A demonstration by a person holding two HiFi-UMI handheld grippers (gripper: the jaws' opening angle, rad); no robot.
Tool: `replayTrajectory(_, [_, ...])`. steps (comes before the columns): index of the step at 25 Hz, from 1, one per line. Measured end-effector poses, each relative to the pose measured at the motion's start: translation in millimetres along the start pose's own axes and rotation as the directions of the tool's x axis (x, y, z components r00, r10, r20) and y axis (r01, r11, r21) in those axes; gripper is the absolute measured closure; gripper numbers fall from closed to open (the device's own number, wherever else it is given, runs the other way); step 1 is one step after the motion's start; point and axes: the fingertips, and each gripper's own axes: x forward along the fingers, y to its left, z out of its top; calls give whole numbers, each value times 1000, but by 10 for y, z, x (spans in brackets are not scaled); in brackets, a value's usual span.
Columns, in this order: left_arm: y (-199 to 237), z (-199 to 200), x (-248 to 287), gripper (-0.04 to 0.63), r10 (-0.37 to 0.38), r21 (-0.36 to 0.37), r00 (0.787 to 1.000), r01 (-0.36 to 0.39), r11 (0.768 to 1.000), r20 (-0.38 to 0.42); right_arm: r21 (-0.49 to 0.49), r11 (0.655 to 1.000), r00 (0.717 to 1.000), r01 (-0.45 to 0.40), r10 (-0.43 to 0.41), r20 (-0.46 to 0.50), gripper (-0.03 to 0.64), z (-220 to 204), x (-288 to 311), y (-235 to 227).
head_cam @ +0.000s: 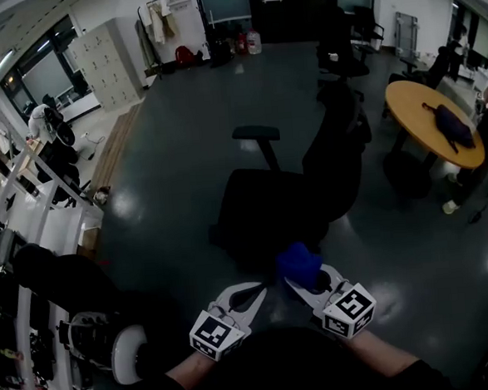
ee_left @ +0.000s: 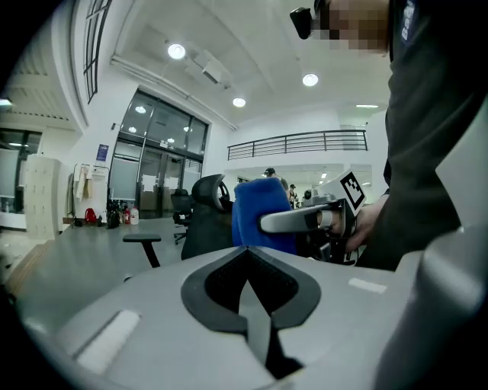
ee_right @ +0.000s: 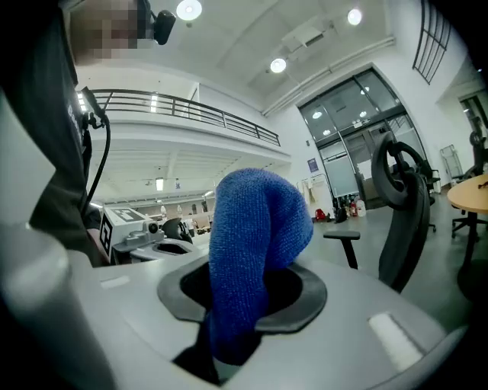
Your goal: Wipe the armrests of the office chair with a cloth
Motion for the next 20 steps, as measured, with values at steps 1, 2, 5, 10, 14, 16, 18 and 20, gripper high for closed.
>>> replayTrajectory(1, [-12, 53, -17, 577, -9, 3, 1000, 9, 1000, 9, 1, 1000, 1000, -5, 5, 4, 486, 51, 28, 33])
replayTrajectory(2, [-19, 95, -40, 577, -17, 5, 1000, 17, 1000, 15, 4, 1000, 1000, -7, 7, 6, 486, 90, 57, 64])
replayTrajectory(5, [-5, 184, -126, 577, -34, 15, 999, 34, 999, 27, 3, 1000, 1000, -9, 9, 12, 486, 170, 144, 150])
replayTrajectory(10, [90, 243, -286, 577, -32, 45, 999, 30, 999, 41, -19, 1000, 1000, 17, -17, 23, 486, 146, 259, 302])
replayTrajectory(14, [148, 209, -387, 577, -27, 46, 999, 26, 999, 39, -64, 998, 1000, 12, -11, 22, 486, 5, 327, 468])
replayTrajectory(16, [183, 194, -429, 577, -23, 44, 999, 21, 999, 39, -62, 998, 1000, 15, -14, 22, 486, -4, 366, 476])
replayTrajectory(18, [205, 197, -448, 577, -21, 41, 999, 19, 999, 42, -55, 998, 1000, 20, -19, 16, 486, -5, 404, 462])
replayTrajectory(20, [210, 202, -450, 577, -21, 39, 999, 20, 999, 44, -54, 998, 1000, 22, -21, 15, 486, -3, 414, 462])
